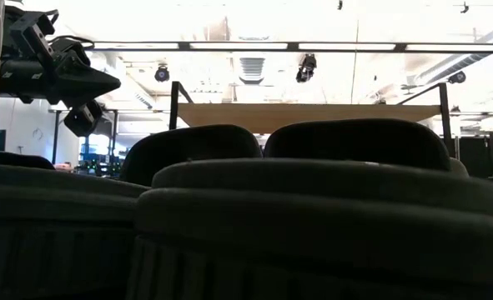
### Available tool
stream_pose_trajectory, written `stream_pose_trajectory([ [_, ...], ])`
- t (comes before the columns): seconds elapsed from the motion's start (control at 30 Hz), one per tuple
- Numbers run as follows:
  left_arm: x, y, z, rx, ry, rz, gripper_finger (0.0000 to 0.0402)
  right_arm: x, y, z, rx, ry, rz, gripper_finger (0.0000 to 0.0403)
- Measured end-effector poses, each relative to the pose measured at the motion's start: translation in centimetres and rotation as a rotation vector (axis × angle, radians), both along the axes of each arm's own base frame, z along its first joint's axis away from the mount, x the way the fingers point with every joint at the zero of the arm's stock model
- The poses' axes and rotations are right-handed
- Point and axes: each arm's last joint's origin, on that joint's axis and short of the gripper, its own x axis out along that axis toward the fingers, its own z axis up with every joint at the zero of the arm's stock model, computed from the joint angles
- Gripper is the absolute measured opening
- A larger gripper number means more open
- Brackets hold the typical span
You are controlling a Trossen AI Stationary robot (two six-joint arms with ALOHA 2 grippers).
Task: Pick and place slides into the shelf
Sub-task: Put the gray slipper under the shelf
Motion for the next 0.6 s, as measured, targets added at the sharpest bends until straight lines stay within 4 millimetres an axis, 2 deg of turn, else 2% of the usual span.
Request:
stream_pose_trajectory([
  [0.17, 0.0, 0.0, 0.0, 0.0, 0.001, 0.0, 0.0002, 0.2, 0.2, 0.3, 0.027, -0.044, -0.062, 0.0011],
  [0.37, 0.0, 0.0, 0.0, -0.001, 0.002, 0.0, 0.0002, 0.2, 0.6, -0.6, 0.131, 0.003, -0.083, 0.0011],
  [0.6, 0.0, 0.0, 0.0, 0.0, 0.001, 0.0, 0.0002, 0.3, 0.3, -0.8, 0.105, -0.083, -0.173, 0.0008],
])
